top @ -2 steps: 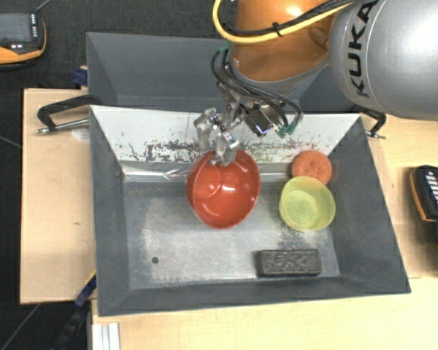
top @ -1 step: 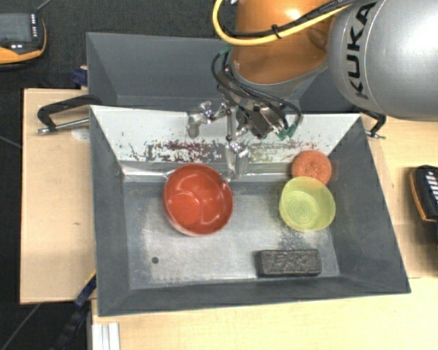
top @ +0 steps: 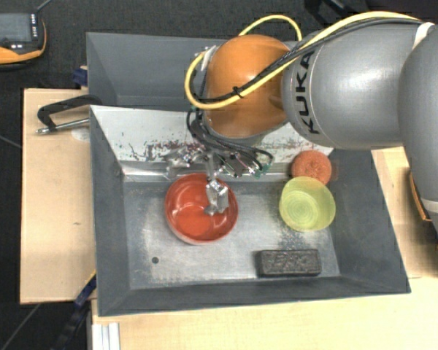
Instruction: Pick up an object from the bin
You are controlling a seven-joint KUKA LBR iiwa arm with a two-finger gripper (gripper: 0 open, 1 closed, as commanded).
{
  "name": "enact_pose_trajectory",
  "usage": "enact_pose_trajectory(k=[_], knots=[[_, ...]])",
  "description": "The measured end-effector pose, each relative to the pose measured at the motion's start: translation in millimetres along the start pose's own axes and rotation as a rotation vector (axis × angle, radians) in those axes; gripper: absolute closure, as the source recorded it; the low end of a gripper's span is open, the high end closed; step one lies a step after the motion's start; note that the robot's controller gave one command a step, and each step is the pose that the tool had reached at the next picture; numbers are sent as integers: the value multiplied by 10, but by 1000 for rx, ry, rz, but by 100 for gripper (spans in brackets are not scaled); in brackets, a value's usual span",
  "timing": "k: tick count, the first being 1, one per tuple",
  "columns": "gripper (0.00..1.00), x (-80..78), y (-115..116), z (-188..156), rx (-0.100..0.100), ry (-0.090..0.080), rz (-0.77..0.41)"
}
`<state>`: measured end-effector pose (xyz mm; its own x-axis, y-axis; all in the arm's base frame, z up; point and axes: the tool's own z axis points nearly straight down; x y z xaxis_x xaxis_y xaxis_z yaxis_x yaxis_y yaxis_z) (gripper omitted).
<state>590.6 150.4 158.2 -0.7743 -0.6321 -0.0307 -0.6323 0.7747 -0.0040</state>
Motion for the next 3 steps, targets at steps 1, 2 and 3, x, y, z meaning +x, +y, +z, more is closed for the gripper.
enact_pose_trajectory(k=[1, 2, 3], knots=[[0, 184, -142, 872, -2, -2, 104], [0, 240, -330, 852, -2, -9, 261], [0, 568, -722, 847, 1, -14, 200]])
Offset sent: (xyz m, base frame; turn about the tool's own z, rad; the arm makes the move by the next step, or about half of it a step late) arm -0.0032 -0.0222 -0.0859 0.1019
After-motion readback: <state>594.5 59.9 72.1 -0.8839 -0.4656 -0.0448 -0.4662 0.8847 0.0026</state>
